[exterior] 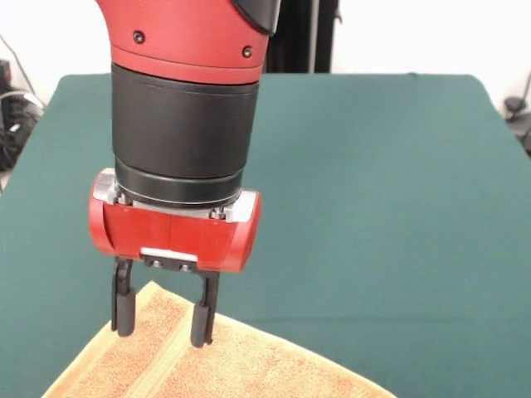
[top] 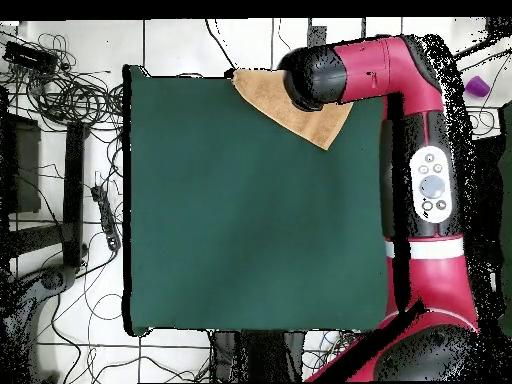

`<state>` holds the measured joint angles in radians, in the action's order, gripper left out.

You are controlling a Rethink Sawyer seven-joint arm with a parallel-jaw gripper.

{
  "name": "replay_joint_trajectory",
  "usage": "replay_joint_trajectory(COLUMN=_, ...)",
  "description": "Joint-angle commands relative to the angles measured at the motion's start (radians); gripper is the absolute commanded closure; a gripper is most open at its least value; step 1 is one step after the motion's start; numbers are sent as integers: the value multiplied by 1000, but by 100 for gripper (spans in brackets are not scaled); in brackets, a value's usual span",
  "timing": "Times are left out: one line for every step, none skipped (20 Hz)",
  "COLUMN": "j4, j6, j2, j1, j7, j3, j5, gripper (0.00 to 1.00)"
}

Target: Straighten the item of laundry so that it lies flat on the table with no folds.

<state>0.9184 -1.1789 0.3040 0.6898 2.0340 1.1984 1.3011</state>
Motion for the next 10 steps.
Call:
replay_joint_trajectory(j4=-221, j6=-482, j2=-30, j1=-119, j7=-31, j3=-132, j5=-200, gripper=0)
replay_joint_trajectory(j4=-214, j6=-476, j2=-27, j1=-118, j7=-28, j3=-141, j5=-207, gripper=0)
replay_joint_trajectory(j4=-207, j6=-470, j2=-23, j1=-117, j7=-25, j3=-150, j5=-215, gripper=0)
replay_joint_trajectory(j4=-217, j6=-469, j2=-27, j1=-118, j7=-34, j3=-157, j5=-220, gripper=0)
replay_joint_trajectory(j4=-230, j6=-470, j2=-33, j1=-122, j7=-49, j3=-162, j5=-221, gripper=0)
replay_joint_trajectory(j4=-253, j6=-469, j2=-44, j1=-127, j7=-69, j3=-164, j5=-216, gripper=0)
replay_joint_trajectory(j4=-269, j6=-463, j2=-54, j1=-130, j7=-82, j3=-166, j5=-210, gripper=0)
replay_joint_trajectory(j4=-293, j6=-458, j2=-68, j1=-136, j7=-101, j3=-165, j5=-200, gripper=0)
replay_joint_trajectory(j4=-316, j6=-451, j2=-83, j1=-141, j7=-117, j3=-161, j5=-188, gripper=0)
replay_joint_trajectory(j4=-333, j6=-440, j2=-97, j1=-145, j7=-126, j3=-159, j5=-176, gripper=0)
